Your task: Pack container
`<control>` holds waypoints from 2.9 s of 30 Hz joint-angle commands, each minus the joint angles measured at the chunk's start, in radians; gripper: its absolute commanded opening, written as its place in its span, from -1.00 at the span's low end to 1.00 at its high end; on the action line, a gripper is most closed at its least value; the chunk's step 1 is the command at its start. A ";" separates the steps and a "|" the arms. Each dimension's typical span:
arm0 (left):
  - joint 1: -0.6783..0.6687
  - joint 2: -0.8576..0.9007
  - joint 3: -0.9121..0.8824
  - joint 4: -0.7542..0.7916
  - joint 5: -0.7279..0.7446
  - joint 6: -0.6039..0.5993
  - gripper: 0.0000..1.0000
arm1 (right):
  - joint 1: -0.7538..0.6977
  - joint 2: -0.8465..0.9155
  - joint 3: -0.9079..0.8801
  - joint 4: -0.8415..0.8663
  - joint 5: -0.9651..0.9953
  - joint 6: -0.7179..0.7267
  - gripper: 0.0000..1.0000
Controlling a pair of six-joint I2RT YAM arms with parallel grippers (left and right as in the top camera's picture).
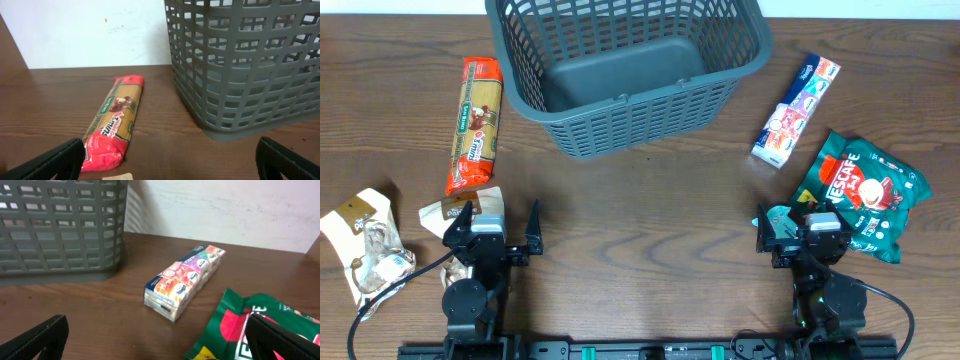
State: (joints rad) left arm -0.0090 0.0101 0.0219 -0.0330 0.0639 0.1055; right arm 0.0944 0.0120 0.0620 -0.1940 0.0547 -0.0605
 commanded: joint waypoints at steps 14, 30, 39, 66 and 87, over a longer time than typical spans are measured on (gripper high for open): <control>-0.003 0.204 0.339 -0.163 -0.011 -0.279 0.97 | -0.015 0.308 0.405 -0.137 -0.055 0.279 0.99; -0.003 1.181 1.526 -1.091 0.106 -0.230 0.97 | -0.042 1.358 1.752 -0.857 -0.438 0.018 0.98; -0.003 1.296 1.673 -1.255 0.109 -0.231 0.97 | -0.042 1.527 1.935 -0.757 -0.449 0.062 -0.98; -0.227 1.344 1.615 -1.279 -0.031 -0.230 -0.49 | 0.095 1.842 2.018 -0.723 -0.498 -0.044 -0.98; -0.278 1.510 1.616 -1.210 -0.031 -0.203 -0.60 | 0.096 1.932 2.018 -0.881 -0.281 -0.128 -0.97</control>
State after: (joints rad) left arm -0.2844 1.5227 1.6440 -1.2465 0.0448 -0.1108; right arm 0.1894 1.9385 2.0617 -1.0588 -0.2867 -0.1699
